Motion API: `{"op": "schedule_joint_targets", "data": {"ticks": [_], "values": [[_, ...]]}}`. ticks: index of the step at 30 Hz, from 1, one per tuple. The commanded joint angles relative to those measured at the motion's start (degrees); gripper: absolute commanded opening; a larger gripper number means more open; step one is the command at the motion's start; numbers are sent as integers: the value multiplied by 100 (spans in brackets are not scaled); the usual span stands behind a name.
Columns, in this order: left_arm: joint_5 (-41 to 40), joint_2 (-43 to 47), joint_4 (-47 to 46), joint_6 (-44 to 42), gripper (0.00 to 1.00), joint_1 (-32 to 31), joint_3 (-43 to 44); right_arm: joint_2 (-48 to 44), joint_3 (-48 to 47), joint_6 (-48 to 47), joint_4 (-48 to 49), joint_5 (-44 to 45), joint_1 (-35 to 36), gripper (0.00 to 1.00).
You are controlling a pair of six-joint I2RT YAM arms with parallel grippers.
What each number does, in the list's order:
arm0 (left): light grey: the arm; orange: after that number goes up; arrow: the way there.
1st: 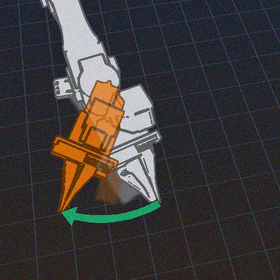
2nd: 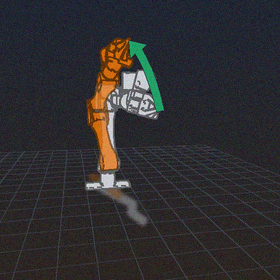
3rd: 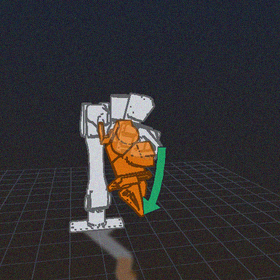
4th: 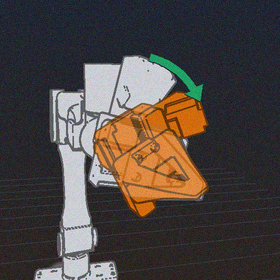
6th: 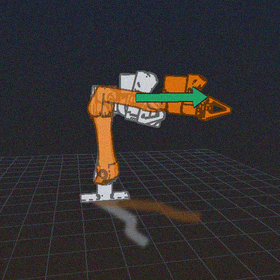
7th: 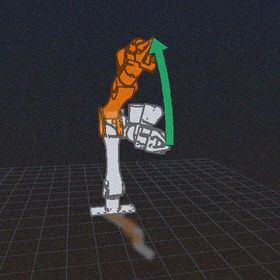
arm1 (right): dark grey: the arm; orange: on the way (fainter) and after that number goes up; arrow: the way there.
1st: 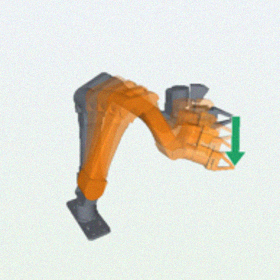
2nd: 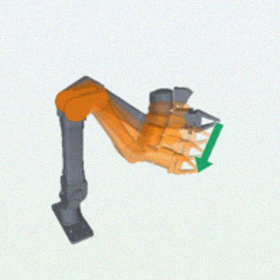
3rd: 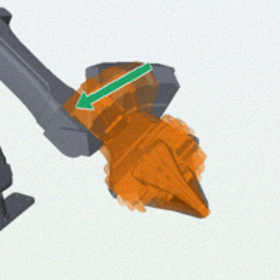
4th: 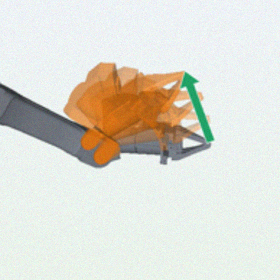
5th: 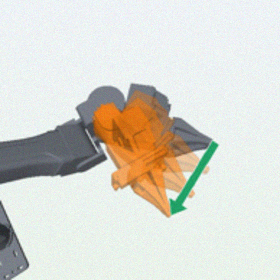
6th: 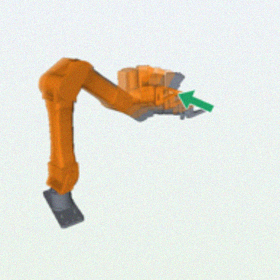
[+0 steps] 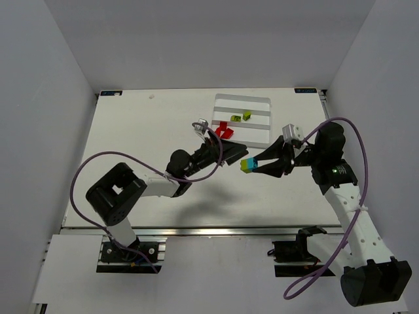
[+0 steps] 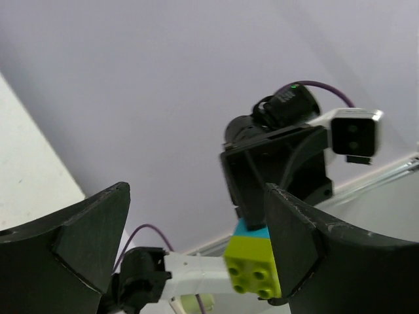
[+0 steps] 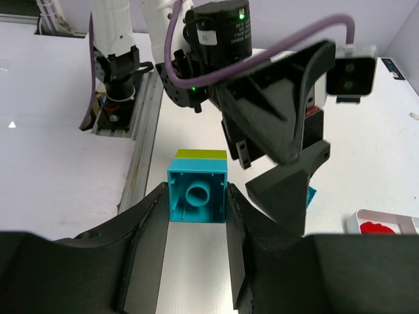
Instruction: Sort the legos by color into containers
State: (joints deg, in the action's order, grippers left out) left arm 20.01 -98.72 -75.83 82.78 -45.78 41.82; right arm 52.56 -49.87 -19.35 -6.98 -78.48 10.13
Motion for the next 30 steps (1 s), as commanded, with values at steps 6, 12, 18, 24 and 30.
{"op": "schedule_joint_targets", "data": {"ticks": [6,12,18,24,30], "values": [[-173,766,-2218,-87,92,69,352,-52,-524,503,197,-196,-28,0],[-50,705,-2068,-8,90,8,432,88,-349,1254,1518,-53,-46,0],[187,792,-1585,141,83,8,405,396,-357,1057,2043,-124,-29,0],[337,994,-1286,168,81,60,388,510,-331,670,2069,-27,-46,0],[346,1126,-1092,185,79,60,256,580,-488,477,2052,34,-142,0]]}}
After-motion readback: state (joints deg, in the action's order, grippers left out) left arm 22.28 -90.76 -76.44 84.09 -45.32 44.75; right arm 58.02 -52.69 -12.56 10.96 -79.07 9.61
